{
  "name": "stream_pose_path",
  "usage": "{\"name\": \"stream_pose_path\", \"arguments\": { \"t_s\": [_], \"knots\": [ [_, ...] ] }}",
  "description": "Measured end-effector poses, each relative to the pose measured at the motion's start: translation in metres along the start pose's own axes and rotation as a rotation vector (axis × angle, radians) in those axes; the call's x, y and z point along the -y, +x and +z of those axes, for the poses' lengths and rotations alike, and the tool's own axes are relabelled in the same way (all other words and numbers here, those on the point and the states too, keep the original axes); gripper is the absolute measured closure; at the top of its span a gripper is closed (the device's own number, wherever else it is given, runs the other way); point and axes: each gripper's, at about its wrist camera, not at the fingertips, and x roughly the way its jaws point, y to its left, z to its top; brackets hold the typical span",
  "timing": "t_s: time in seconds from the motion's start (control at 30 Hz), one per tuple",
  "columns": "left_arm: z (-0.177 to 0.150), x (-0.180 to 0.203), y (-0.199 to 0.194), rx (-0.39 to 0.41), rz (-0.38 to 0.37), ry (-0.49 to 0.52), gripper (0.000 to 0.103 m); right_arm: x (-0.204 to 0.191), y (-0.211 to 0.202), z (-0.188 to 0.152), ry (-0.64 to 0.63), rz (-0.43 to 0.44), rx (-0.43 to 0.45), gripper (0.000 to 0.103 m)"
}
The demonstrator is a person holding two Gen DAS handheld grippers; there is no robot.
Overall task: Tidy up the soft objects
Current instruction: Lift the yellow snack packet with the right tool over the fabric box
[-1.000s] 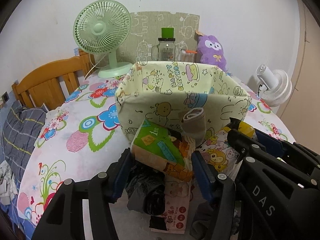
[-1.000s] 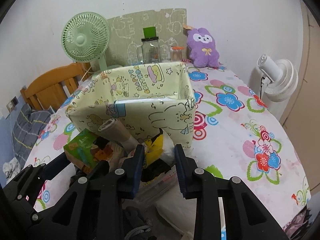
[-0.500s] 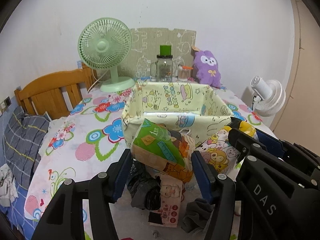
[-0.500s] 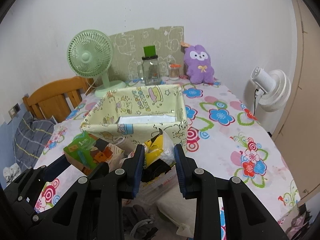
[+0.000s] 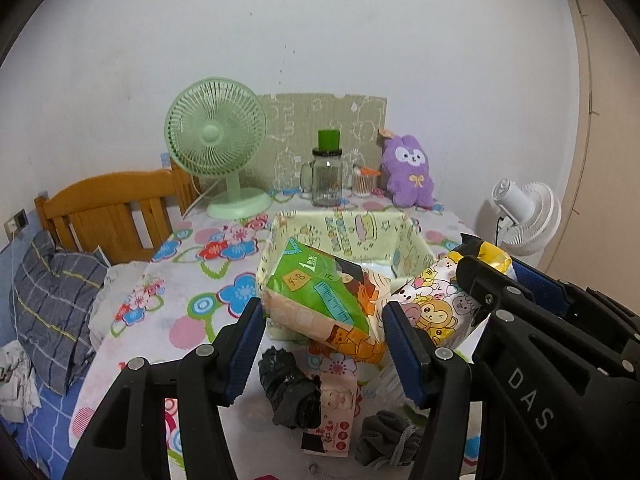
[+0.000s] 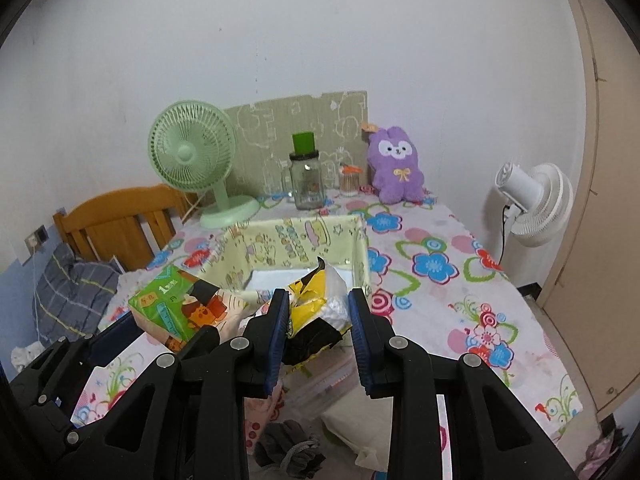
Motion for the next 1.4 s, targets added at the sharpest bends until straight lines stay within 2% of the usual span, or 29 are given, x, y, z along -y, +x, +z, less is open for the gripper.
{"name": "stream_pose_path", "arguments": {
  "t_s": [0.5, 0.9, 1.4],
  "knots": [
    [0.018, 0.0, -0.008, 0.047, -0.014, -0.002, 0.041, -0.003, -0.018, 0.021, -0.007, -0.007, 0.069, 0.07],
    [0.03, 0.0, 0.008, 0.045, -0.011, -0.006, 0.041, -0.003, 0.0, 0.037, -0.007, -0.003, 0.068, 0.07],
    [0.053, -0.007, 0.051, 0.018, 0.0, -0.014, 0.041, -0.002, 0.049, 0.06, 0.007, 0.008, 0.035, 0.07]
  ]
}}
